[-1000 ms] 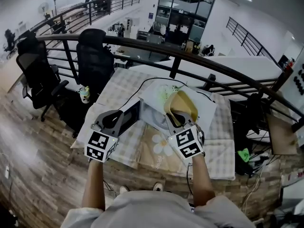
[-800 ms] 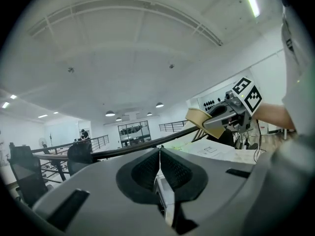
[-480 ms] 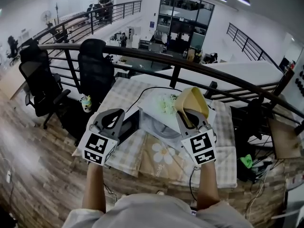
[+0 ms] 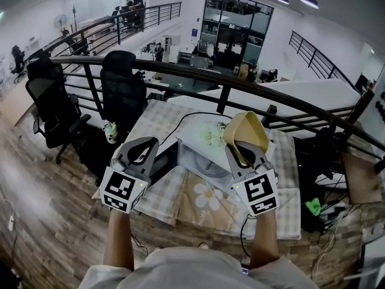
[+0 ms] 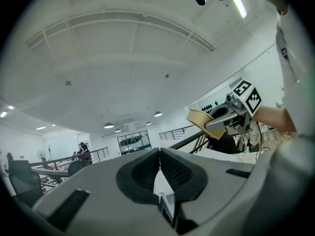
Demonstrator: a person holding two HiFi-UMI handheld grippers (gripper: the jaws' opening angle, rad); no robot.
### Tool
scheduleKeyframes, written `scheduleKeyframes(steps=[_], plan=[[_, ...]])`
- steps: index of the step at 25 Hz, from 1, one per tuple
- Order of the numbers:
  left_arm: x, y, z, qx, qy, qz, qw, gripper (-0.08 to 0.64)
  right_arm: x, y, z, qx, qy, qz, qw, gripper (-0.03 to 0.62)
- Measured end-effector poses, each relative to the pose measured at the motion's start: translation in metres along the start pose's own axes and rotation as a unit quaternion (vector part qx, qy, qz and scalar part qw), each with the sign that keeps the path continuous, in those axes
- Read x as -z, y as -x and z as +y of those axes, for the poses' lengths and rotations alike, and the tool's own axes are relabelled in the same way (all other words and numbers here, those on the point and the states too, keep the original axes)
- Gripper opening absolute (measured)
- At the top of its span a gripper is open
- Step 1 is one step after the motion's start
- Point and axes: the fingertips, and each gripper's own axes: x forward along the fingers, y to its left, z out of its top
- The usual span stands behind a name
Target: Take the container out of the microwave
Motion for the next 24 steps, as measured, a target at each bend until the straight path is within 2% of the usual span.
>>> scheduleKeyframes(steps=[24], plan=[[0.014, 0.003, -0.008, 0.007, 0.001, 0.013, 0.9999, 0.021, 0.013, -0.003, 0.009, -0.002, -0.002, 0.011, 1.0, 0.028]])
